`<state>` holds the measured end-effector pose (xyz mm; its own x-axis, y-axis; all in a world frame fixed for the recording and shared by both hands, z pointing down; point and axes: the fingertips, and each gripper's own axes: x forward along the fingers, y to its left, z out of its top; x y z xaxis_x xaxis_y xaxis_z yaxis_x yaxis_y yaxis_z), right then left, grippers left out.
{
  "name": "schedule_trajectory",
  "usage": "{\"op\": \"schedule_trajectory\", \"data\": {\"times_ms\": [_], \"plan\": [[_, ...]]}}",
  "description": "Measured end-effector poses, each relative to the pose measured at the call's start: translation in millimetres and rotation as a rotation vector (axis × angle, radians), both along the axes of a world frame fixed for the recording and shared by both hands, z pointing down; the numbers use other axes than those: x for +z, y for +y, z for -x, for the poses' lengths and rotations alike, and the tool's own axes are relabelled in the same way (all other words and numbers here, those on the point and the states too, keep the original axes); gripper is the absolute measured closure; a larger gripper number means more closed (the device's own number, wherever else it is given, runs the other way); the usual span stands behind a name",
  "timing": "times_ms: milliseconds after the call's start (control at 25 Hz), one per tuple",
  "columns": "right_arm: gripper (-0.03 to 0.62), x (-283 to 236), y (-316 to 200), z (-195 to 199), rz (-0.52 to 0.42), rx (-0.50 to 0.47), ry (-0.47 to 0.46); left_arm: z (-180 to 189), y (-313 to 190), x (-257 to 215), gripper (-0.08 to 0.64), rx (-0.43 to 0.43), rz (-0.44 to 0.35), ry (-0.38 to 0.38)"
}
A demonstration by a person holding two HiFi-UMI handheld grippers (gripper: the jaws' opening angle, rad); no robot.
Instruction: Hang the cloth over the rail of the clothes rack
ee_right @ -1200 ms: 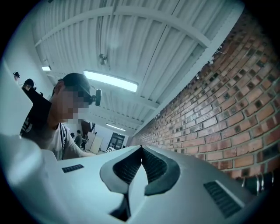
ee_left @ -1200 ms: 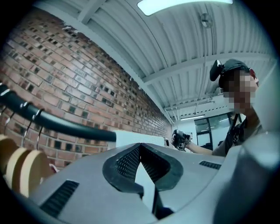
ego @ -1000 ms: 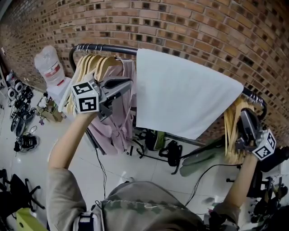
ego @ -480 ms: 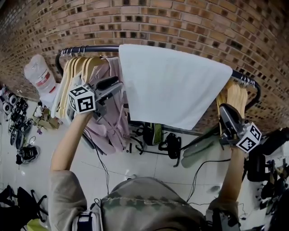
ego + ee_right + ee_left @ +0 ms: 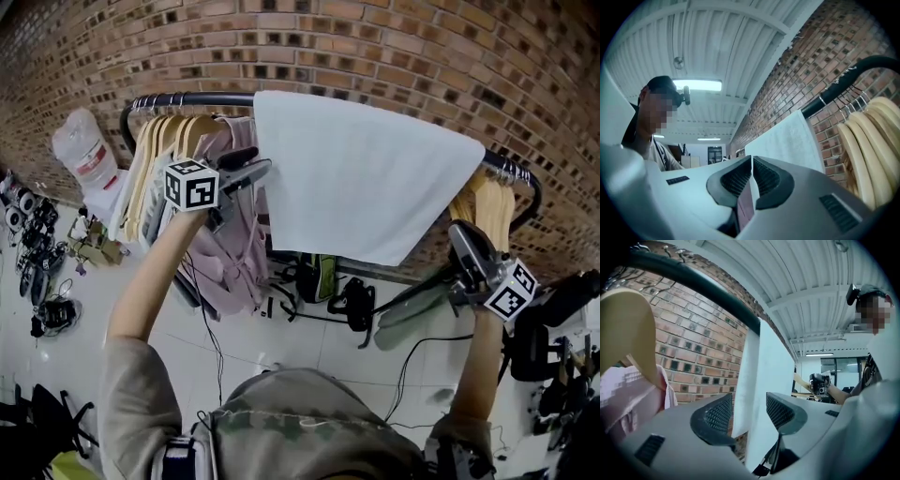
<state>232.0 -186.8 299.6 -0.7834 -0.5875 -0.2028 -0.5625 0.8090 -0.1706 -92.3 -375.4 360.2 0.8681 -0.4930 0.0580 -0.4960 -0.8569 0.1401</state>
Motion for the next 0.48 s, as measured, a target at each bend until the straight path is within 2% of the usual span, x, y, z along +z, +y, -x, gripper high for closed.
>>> {"op": "schedule_trajectory", "data": {"times_ms": [120, 360, 400, 480], "plan": [[0.58, -2, -6, -3, 0.028, 0.017, -0.069, -7, -2, -1, 0.342, 0.035, -0.002, -0.019], [0.58, 28, -27, -11, 0.083, 0.115, 0.024, -15, 2, 0, 0.346, 0.079, 0.003, 0.018], [0.58, 32, -29, -13, 0.089, 0.129, 0.041, -18, 2, 1, 0.369, 0.09, -0.006, 0.004], [0.58, 36, -34, -19, 0.092, 0.155, 0.047, -24, 3, 5, 0.504, 0.113, -0.033, -0.043]]}}
